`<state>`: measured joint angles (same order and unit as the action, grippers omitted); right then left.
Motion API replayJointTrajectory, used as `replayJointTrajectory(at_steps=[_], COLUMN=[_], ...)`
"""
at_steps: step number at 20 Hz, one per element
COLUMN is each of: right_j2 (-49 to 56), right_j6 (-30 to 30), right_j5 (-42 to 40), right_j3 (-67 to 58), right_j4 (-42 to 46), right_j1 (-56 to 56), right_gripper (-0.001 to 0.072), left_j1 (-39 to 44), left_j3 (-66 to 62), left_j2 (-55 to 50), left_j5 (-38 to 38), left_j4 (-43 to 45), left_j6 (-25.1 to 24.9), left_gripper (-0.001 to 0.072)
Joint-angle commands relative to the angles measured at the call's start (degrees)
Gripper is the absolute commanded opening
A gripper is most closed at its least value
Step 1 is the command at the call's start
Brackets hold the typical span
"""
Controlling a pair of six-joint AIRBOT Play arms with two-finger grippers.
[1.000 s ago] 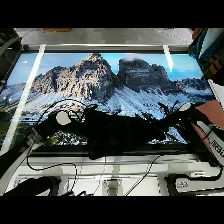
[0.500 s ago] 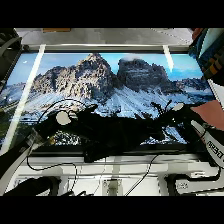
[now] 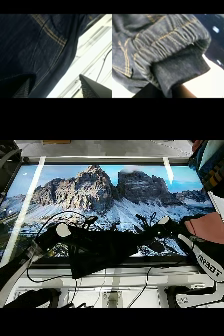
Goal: Fold the clothes and pants, and hang the long-sleeved shirts on hangers.
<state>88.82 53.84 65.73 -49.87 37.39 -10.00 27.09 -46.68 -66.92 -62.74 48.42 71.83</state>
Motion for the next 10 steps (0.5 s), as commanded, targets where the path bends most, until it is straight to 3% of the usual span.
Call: replayJointTrajectory(at_steps=[1,6,10], right_j2=[-0.15,-2.19,-6.71], right_j6=[-1.49,2.27,7.54], right_j5=[-6.34,-4.85,-3.32], right_j3=[-0.28,-8.33,-14.69], right_j4=[-7.63,-7.58,-1.70], right_j1=[-2.71,4.11,13.11], right_gripper=[0.0035,0.0034,0.0034], left_j1=[-0.26,-4.61,-7.65], left_j3=[-0.15,-7.37,-9.79], left_j2=[0.11,1.66,6.45], left_j5=[1.64,0.94,0.57], left_j4=[0.04,0.02,0.13], left_j6=[-0.11,-0.26,-1.88], left_gripper=[0.0694,0.0696,0.0703])
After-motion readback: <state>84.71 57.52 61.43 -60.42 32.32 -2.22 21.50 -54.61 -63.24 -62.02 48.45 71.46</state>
